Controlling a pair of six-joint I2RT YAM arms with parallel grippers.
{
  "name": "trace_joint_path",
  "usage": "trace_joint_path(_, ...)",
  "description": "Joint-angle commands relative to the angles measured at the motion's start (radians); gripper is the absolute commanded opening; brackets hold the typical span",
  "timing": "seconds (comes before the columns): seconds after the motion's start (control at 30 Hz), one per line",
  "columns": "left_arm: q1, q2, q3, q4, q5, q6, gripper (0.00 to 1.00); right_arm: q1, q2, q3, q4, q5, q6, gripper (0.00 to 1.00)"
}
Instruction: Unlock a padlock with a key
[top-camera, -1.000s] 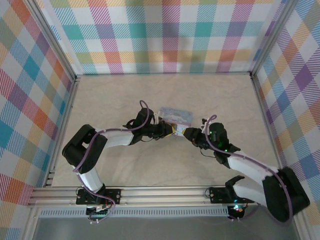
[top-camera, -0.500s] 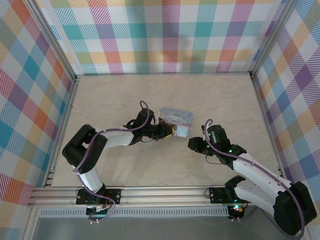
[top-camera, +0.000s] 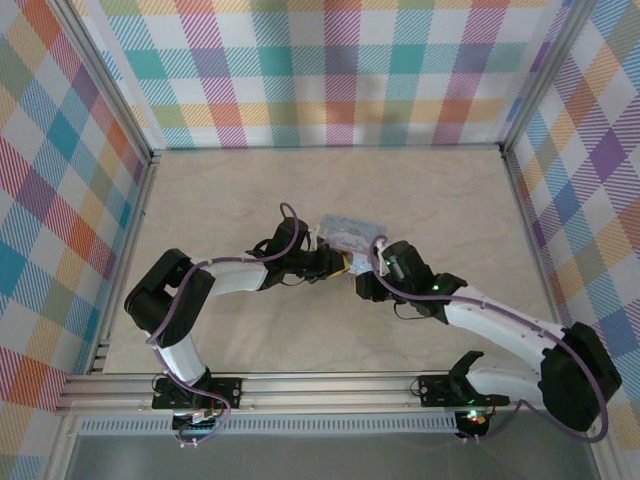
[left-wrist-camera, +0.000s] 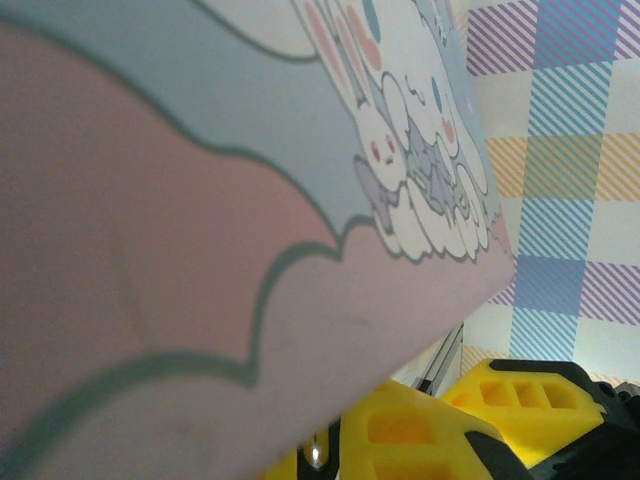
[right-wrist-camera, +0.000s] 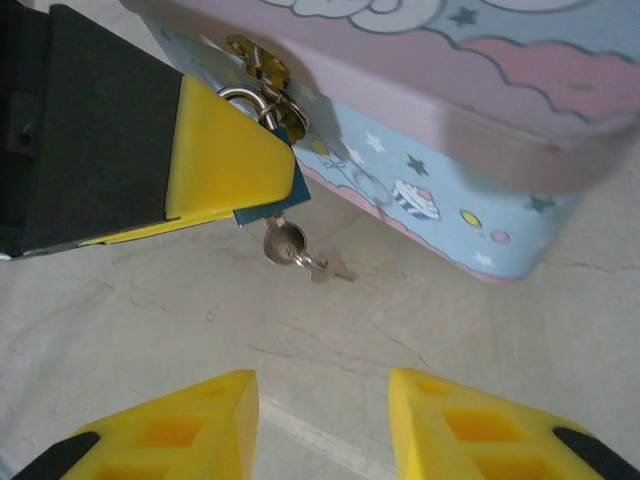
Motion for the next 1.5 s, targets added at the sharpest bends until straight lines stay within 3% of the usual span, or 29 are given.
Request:
trace_joint_path(0.0, -0.014, -0.014, 0.024, 0.000, 0.037, 0.000, 0.00, 0.025, 0.059, 0.057, 0.012, 0.058, -0.078, 0.41)
trace_joint_path(0.47, -0.014, -0.014, 0.039, -0.005, 0.051, -0.002, 0.00, 0.067, 0.264, 0.184, 0.016, 0.146, -0.174, 0.45)
trace_joint_path(0.77, -0.013, -0.008, 0.050, -0.006, 0.059, 0.000, 0.00, 0.084, 0.336, 0.246, -0.004, 0.168, -0.212, 0.41)
trace_joint_path(0.9, -0.012, -0.009, 0.054, -0.010, 0.065, 0.001, 0.00, 0.089, 0.341, 0.252, -0.002, 0.182, -0.222, 0.37)
trace_joint_path(1.03, -0.010, -0.008, 0.059, -0.018, 0.066, 0.007, 0.00, 0.092, 0.336, 0.255, -0.003, 0.176, -0.231, 0.22)
trace_joint_path(1.1, -0.009, -0.008, 0.059, -0.022, 0.067, 0.012, 0.00, 0.094, 0.332, 0.261, -0.018, 0.192, -0.231, 0.26)
trace_joint_path(1.2, -0.010, -0.009, 0.058, -0.030, 0.067, 0.018, 0.00, 0.097, 0.325, 0.266, -0.033, 0.215, -0.235, 0.39)
trace_joint_path(1.47, -0.010, -0.006, 0.055, -0.033, 0.069, 0.020, 0.00, 0.114, 0.300, 0.272, -0.045, 0.265, -0.252, 0.40)
